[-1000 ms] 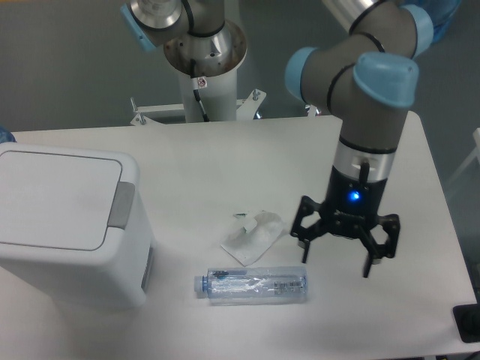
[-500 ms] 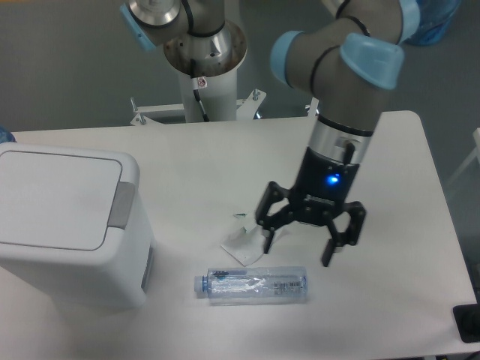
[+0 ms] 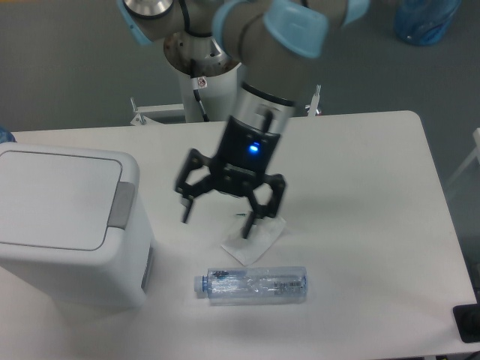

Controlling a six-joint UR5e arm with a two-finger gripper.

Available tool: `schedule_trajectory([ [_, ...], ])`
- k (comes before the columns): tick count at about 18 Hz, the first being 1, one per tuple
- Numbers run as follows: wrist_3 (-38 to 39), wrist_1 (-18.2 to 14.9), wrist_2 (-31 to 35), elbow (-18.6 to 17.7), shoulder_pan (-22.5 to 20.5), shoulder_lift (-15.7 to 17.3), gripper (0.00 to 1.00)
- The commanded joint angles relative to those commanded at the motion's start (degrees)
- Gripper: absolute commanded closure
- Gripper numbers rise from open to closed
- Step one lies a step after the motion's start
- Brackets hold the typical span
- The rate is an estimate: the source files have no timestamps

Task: Open the trash can
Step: 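Move the open gripper over the table toward the white trash bin lid, then push the gripper finger against the bin lid edge to flip it open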

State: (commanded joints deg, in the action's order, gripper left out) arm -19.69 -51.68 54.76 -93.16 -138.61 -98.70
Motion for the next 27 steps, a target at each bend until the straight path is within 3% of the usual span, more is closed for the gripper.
schedule_trajectory([
  [27, 1.32, 0.09, 0.44, -1.76, 3.08, -0.88, 0.0],
])
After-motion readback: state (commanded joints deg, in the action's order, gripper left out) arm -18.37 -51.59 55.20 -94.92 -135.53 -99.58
